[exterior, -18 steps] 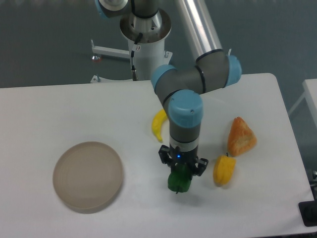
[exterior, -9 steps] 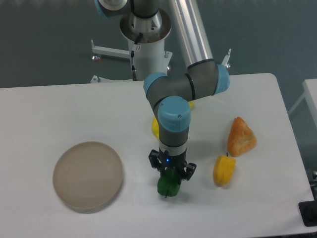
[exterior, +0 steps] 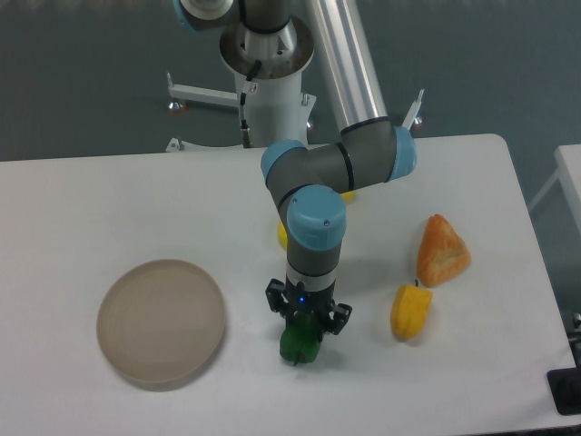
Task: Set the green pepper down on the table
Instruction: 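Lower the green pepper onto the table beside the yellow pepper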
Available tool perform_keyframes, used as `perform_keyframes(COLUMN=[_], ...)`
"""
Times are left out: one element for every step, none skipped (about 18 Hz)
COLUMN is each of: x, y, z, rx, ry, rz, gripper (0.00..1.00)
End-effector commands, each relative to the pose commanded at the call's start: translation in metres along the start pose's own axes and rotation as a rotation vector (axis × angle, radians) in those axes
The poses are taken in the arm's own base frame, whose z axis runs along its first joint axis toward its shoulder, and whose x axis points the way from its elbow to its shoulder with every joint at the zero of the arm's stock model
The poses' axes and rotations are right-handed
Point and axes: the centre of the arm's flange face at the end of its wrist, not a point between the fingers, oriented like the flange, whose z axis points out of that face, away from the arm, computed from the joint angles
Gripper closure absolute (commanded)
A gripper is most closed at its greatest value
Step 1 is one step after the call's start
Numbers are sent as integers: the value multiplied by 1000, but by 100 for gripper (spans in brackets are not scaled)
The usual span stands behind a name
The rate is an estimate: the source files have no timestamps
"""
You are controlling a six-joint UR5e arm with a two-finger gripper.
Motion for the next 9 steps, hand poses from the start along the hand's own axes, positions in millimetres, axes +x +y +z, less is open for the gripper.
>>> perform_keyframes(x=[0, -1, 0, -1, 0, 0, 0, 0, 0], y=[0, 0, 0, 0, 0, 0, 0, 0, 0], z=[1, 0, 2, 2, 2, 2, 2, 1, 0], rx=[0, 1, 0, 0, 0, 0, 0, 0, 0], ry=[2, 1, 2, 2, 2, 2, 2, 0, 0], rz=[1, 0, 1, 0, 1, 1, 3, 2, 2], gripper=[59, 59, 59, 58, 58, 57, 48, 43, 37])
